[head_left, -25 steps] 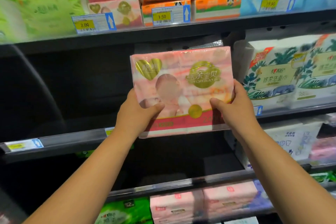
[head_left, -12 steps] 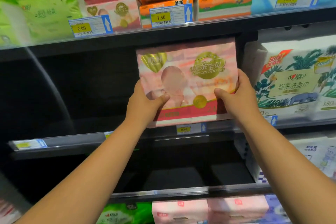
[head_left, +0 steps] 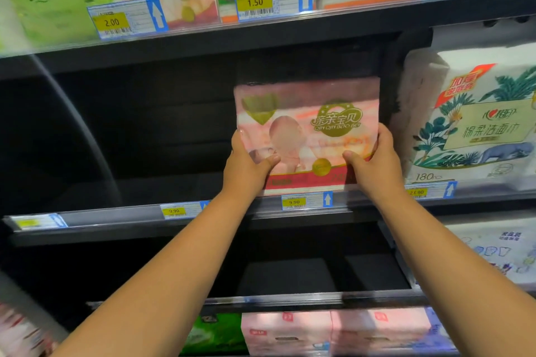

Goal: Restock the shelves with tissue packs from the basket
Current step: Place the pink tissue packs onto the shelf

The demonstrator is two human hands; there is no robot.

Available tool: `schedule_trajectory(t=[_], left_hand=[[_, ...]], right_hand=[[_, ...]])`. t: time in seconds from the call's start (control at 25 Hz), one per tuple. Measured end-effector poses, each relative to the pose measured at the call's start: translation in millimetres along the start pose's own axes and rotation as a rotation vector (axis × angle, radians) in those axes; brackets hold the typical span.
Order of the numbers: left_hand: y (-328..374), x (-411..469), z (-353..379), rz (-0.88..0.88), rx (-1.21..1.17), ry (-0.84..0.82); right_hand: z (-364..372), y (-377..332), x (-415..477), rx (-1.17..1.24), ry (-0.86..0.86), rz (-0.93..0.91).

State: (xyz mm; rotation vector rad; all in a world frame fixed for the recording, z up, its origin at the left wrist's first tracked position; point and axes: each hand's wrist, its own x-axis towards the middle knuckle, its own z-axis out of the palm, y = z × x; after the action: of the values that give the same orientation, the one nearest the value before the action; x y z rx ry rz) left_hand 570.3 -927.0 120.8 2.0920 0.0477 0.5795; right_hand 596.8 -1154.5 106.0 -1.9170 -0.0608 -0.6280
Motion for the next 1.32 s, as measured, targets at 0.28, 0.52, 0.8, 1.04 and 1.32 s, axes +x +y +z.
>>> schedule_trajectory(t=[0.28,0.52,0.8,1.04,1.32], left_hand=[[-15,6,-5,-0.007,0.205,-0.078],[-21,1,-5,-0.01,0.225,-0.089],[-17,17,12,0.02,0.362,-0.059],[-20,28,23,-0.012,0.365,-0.062],[-17,36,29,-0.095,0.383,-0.089]], right_hand=[[1,2,0,-0.153,-0.013,-0.042],[7,9,-32,-0.526,0.063,-0.28],[9,9,4,-0.641,-0.132,-0.196],[15,11,20,-0.728,-0.205,-0.182],[12,10,24,-0.804,-0.321,-0.173]])
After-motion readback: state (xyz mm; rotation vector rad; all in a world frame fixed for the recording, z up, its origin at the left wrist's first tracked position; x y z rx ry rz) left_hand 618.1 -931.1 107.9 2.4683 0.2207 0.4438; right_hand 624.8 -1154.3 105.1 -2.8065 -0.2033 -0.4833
